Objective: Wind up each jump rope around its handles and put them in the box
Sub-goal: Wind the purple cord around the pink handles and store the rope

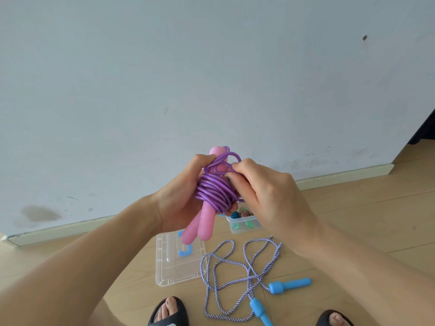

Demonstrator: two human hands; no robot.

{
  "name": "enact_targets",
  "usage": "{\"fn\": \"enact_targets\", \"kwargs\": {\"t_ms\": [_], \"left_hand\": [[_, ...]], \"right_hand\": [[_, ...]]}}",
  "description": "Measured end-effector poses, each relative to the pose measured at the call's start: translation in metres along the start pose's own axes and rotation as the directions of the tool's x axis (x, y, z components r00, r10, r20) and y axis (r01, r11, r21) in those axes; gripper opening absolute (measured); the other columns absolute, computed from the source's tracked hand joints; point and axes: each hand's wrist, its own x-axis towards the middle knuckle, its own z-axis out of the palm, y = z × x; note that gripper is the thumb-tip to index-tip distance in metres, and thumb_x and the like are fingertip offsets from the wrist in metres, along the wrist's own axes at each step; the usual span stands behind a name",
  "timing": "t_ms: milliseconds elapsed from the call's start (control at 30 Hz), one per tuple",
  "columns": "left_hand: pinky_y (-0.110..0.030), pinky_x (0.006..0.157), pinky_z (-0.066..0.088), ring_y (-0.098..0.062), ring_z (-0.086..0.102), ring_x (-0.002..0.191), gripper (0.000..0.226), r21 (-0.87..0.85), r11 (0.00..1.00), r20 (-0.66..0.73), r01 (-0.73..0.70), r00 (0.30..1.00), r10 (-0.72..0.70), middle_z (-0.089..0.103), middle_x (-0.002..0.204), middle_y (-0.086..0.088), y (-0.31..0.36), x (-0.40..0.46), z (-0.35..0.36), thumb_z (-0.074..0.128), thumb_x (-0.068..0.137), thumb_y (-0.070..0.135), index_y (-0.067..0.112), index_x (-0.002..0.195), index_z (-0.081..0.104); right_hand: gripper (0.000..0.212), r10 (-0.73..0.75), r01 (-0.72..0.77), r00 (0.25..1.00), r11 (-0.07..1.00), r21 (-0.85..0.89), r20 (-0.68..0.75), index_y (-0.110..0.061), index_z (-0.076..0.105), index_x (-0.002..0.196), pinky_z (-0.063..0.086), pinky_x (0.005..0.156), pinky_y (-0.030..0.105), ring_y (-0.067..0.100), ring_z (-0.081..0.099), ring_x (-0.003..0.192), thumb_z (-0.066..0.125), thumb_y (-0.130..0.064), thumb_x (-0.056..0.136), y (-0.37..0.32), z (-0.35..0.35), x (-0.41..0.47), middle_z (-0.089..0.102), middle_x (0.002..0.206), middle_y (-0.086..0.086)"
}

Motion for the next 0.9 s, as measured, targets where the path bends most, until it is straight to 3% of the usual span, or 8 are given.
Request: {"fn": "enact_targets", "kwargs": {"t_ms": [100, 300, 467, 567, 700, 800, 900], "left_hand": [[-0.035, 0.07, 0.052, -0.026, 0.061, 0.069, 0.048, 0.005, 1.0, 0.007, -0.015, 1.0, 0.015, 0.062, 0.086, -0.015, 0.001, -0.002, 0.001, 0.045, 0.093, 0.049, 0.005, 0.1, 0.064], [-0.032, 0.065, 0.055, -0.024, 0.064, 0.069, 0.044, -0.029, 0.999, 0.027, -0.014, 1.0, 0.014, 0.065, 0.089, -0.014, -0.004, -0.005, 0.007, 0.043, 0.094, 0.042, 0.005, 0.103, 0.064], [-0.032, 0.073, 0.055, -0.025, 0.07, 0.08, 0.053, 0.159, 0.986, -0.035, -0.051, 0.998, 0.057, 0.072, 0.091, -0.012, -0.007, -0.002, 0.002, 0.035, 0.101, 0.047, 0.004, 0.112, 0.063], [-0.047, 0.086, 0.057, -0.032, 0.07, 0.095, 0.047, 0.295, 0.943, -0.091, -0.155, 0.978, 0.189, 0.068, 0.105, -0.022, -0.007, 0.002, 0.001, 0.038, 0.101, 0.053, 0.015, 0.127, 0.045], [-0.048, 0.094, 0.054, -0.022, 0.07, 0.101, 0.034, 0.466, 0.851, -0.145, -0.24, 0.928, 0.342, 0.066, 0.112, -0.013, -0.006, 0.003, 0.002, 0.036, 0.102, 0.053, 0.024, 0.117, 0.045], [-0.051, 0.096, 0.051, -0.023, 0.069, 0.097, 0.032, 0.519, 0.817, -0.207, -0.252, 0.89, 0.406, 0.07, 0.1, -0.007, -0.005, 0.005, 0.003, 0.038, 0.102, 0.049, 0.022, 0.115, 0.052], [-0.049, 0.095, 0.051, -0.02, 0.07, 0.093, 0.034, 0.56, 0.797, -0.221, -0.225, 0.887, 0.405, 0.071, 0.094, -0.004, -0.006, 0.009, 0.004, 0.036, 0.102, 0.051, 0.024, 0.113, 0.055]], "right_hand": [[0.029, -0.001, 0.001, 1.0, 1.0, 0.004, -0.012, -0.002, 0.059, 0.085, 0.04, 0.04, 0.038, 0.026, 0.041, 0.051, 0.049, -0.024, 0.101, -0.001, 0.001, -0.001, 0.051, 0.063, 0.002], [0.027, 0.122, -0.124, 0.992, 0.986, 0.108, 0.026, -0.003, 0.054, 0.082, 0.039, 0.048, 0.04, 0.025, 0.042, 0.052, 0.051, -0.023, 0.102, 0.002, 0.001, -0.003, 0.05, 0.059, 0.001], [0.022, 0.13, -0.145, 0.988, 0.968, 0.203, 0.084, -0.004, 0.06, 0.089, 0.041, 0.05, 0.035, 0.019, 0.048, 0.051, 0.055, -0.022, 0.1, 0.001, -0.004, 0.002, 0.055, 0.061, 0.002], [0.015, 0.213, -0.24, 0.97, 0.919, 0.312, 0.12, -0.009, 0.065, 0.101, 0.047, 0.05, 0.027, 0.016, 0.057, 0.053, 0.056, -0.02, 0.099, 0.002, -0.002, 0.004, 0.065, 0.074, 0.002], [0.028, 0.399, -0.451, 0.892, 0.769, 0.454, 0.211, -0.022, 0.068, 0.119, 0.048, 0.059, 0.023, 0.012, 0.057, 0.061, 0.053, -0.009, 0.1, 0.003, -0.001, 0.001, 0.064, 0.078, -0.008], [0.034, 0.473, -0.552, 0.832, 0.659, 0.51, 0.29, -0.026, 0.069, 0.119, 0.05, 0.06, 0.027, 0.009, 0.057, 0.061, 0.047, -0.006, 0.101, -0.003, -0.001, 0.0, 0.061, 0.069, -0.006], [0.028, 0.424, -0.513, 0.859, 0.7, 0.497, 0.289, -0.019, 0.069, 0.11, 0.051, 0.067, 0.045, 0.023, 0.054, 0.068, 0.046, -0.006, 0.1, -0.014, 0.0, 0.001, 0.057, 0.078, 0.007]]}}
